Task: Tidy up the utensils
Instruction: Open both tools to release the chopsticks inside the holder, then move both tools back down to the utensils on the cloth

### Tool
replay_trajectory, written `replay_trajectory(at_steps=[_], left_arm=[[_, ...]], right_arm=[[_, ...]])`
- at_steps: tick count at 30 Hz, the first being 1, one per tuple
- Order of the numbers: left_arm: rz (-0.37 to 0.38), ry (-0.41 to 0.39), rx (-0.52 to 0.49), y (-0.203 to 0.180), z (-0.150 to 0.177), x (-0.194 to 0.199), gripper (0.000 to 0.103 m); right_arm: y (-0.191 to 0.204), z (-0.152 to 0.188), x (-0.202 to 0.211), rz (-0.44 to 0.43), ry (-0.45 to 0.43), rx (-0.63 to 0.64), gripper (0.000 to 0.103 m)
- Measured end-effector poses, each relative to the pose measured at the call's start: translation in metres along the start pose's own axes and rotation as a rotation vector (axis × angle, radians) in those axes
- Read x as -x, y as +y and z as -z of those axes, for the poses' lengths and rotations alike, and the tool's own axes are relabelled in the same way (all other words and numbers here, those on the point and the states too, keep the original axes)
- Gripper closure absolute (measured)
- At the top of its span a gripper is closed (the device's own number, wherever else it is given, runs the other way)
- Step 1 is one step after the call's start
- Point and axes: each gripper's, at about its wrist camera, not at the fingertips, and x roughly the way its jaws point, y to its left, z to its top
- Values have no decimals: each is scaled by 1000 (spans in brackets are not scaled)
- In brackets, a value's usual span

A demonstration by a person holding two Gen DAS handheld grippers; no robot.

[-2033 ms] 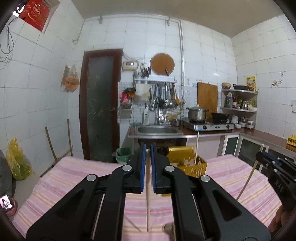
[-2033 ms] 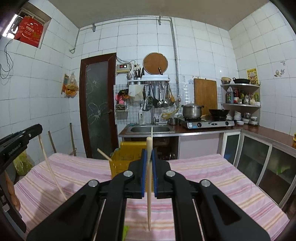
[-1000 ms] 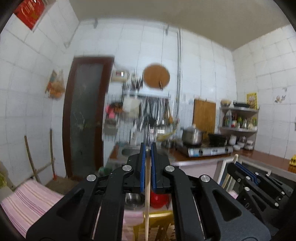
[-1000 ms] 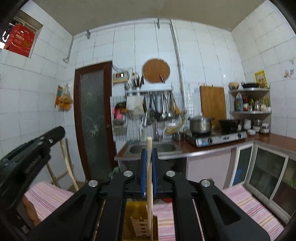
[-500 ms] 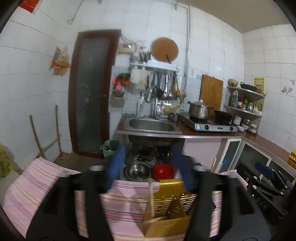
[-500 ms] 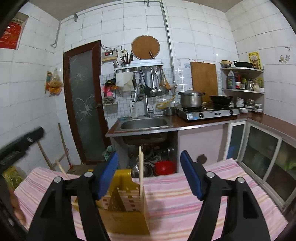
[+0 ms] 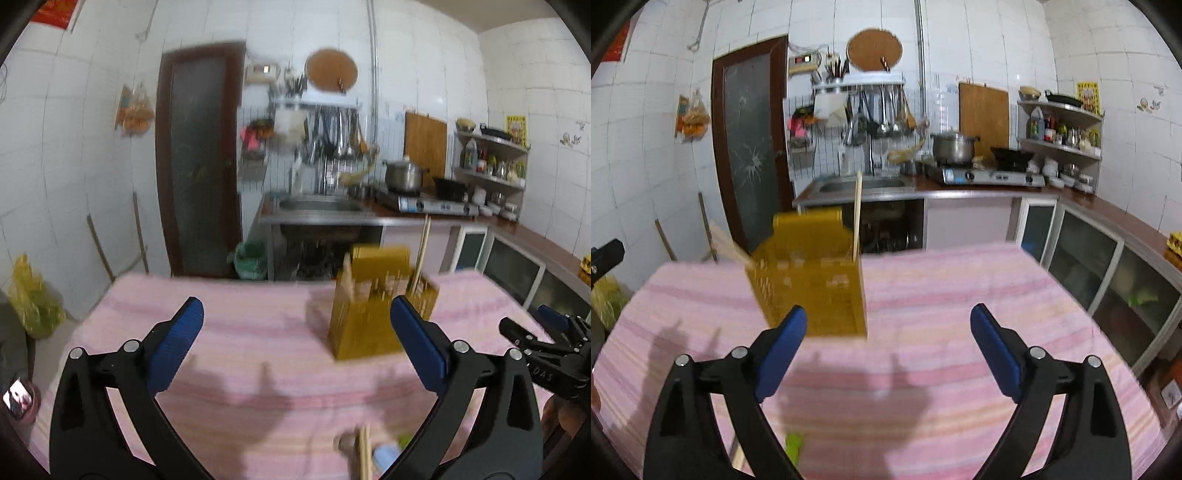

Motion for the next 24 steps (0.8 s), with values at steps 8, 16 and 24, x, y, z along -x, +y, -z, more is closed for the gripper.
replay_trajectory(at_steps=[8,16,24], left_arm=[[-7,144,18,22,65,-12,5],[-22,257,2,26,111,-41,5],[-21,355,-28,27,130,-61,5]], right_arm=[[13,56,-2,21,106,28,14],[35,95,-17,14,223,54,14],[60,103,-27,7,287,86,15]])
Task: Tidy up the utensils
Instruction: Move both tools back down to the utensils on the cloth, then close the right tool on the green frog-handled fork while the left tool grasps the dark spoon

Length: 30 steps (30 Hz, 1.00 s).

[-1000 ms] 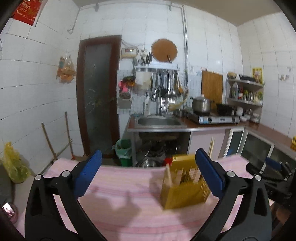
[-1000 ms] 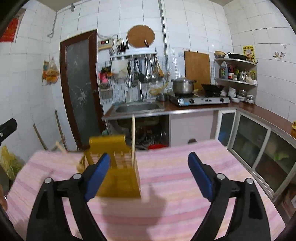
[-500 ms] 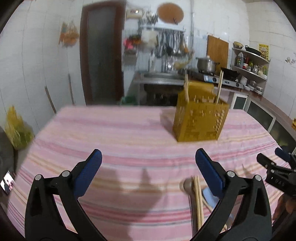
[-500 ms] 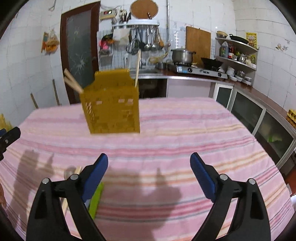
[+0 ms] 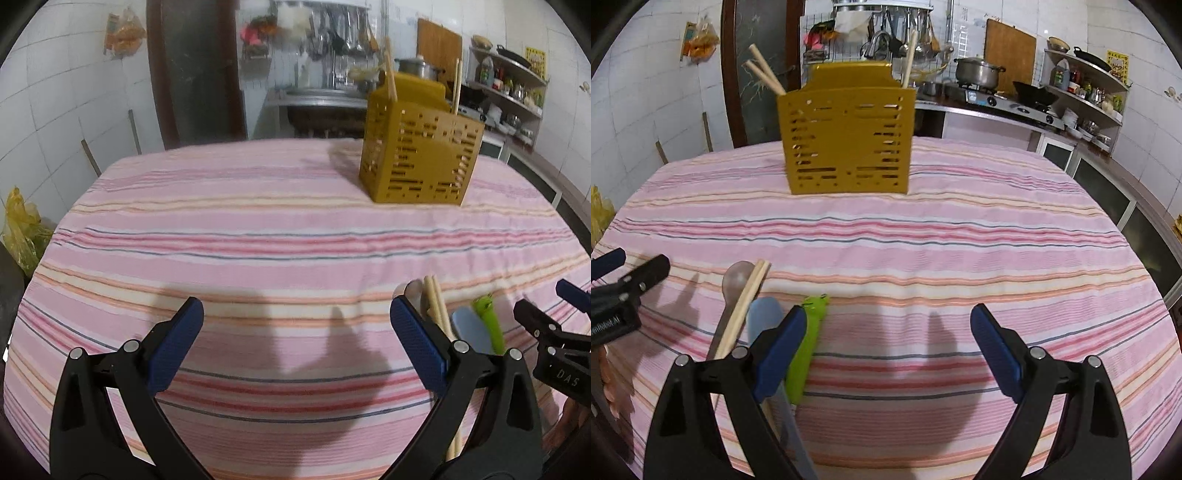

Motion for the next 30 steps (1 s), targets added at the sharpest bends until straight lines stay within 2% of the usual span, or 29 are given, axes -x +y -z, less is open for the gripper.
replay_trajectory(at_steps=[1,3,4,5,7,12,14,16,19,23,30], left_arm=[[2,6,0,1,1,-1,5],[7,18,9,2,-1,-3,5],[12,24,19,4,0,-4,5],[17,28,27,5,0,-4,5],[23,38,42,6,0,-7,5],[31,55,44,4,2,-11,5],[30,58,41,2,3,-12,5],[29,60,38,1,3,-13,5],[31,68,39,-1,4,-13,5],[57,88,43,-5,5,-15,5],[114,139,44,-26,5,-21,5]], right_arm=[[2,0,-2,-4,12,1,16],[9,0,-7,-8,47,14,24],[12,1,-9,-11,64,23,35],[14,2,-11,-15,76,28,41],[18,2,-12,-18,81,26,43],[31,3,-16,-58,125,35,55],[35,4,-19,-63,139,36,66],[36,5,-20,-78,145,28,71],[36,4,-22,-95,147,21,85],[22,2,-20,-118,139,-8,85],[-20,-2,-23,-62,151,2,86]])
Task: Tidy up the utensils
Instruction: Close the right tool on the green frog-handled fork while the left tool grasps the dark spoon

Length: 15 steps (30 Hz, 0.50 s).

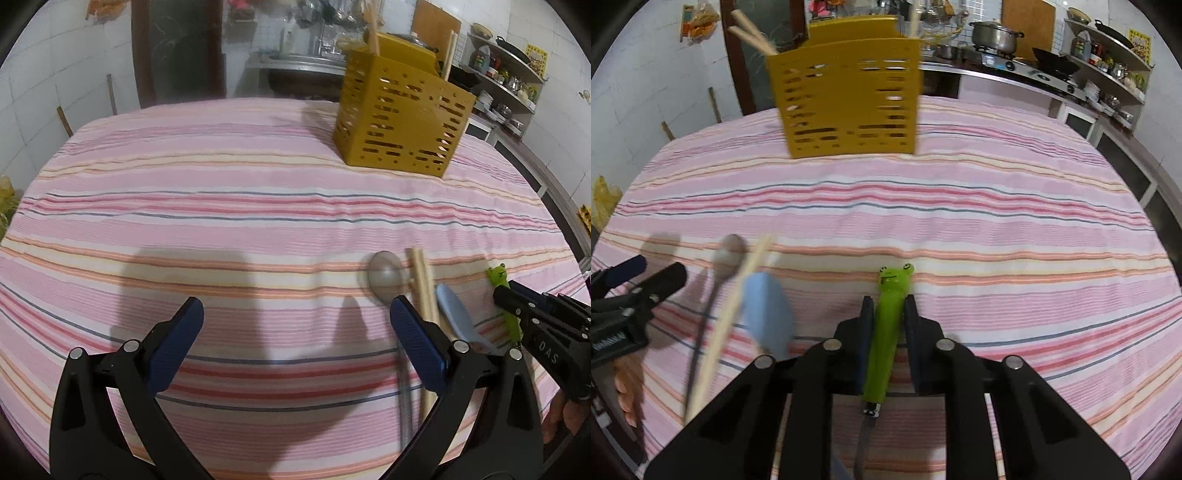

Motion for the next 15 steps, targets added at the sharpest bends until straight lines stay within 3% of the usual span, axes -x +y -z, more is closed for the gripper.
replay_trajectory(at_steps=[9,15], left_arm=[[-17,52,-41,-25,0,-20,6],[-58,79,-98,-39,4,-28,6]], right_arm=[[-44,-2,-3,10,8,-26,86],[-46,-2,-8,-1,2,-34,86]])
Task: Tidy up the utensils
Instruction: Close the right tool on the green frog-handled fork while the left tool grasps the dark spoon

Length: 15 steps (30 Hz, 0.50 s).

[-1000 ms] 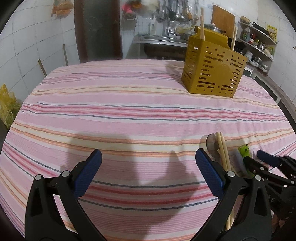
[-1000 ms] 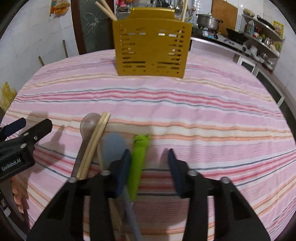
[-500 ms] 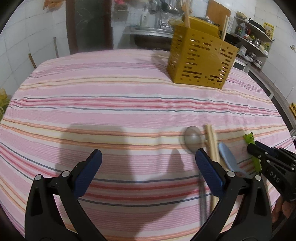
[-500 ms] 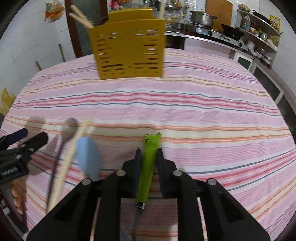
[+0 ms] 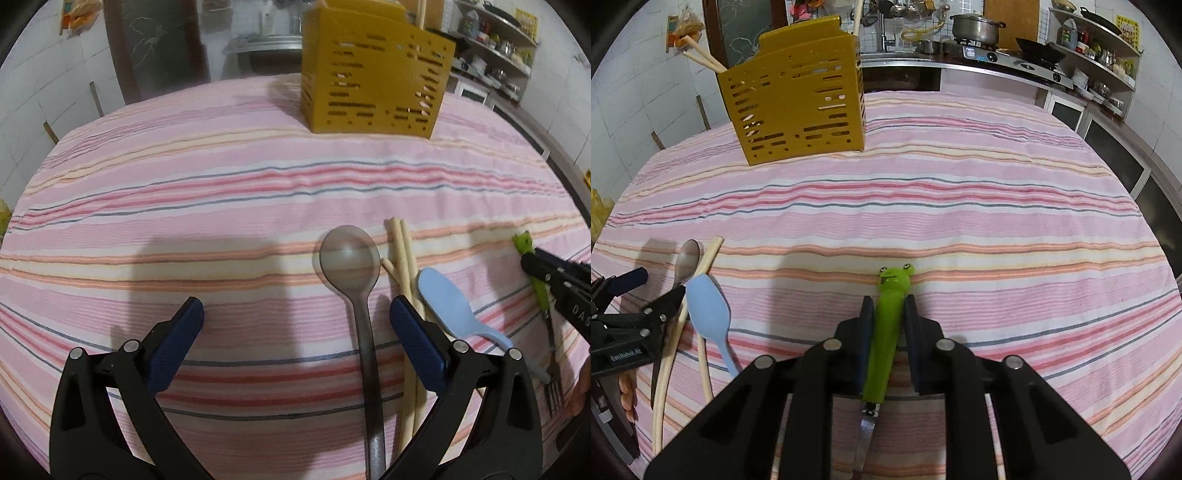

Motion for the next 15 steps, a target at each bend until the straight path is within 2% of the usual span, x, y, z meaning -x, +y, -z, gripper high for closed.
replay_trajectory(at_steps=[11,15], left_arm=[[-3,13,47,-7,-20,-14,6],[3,26,49,-11,-27,-17,17]], right_arm=[[-3,-3,-3,-26,0,-33,86],[-4,-6,-6,-34,7,-32,86]])
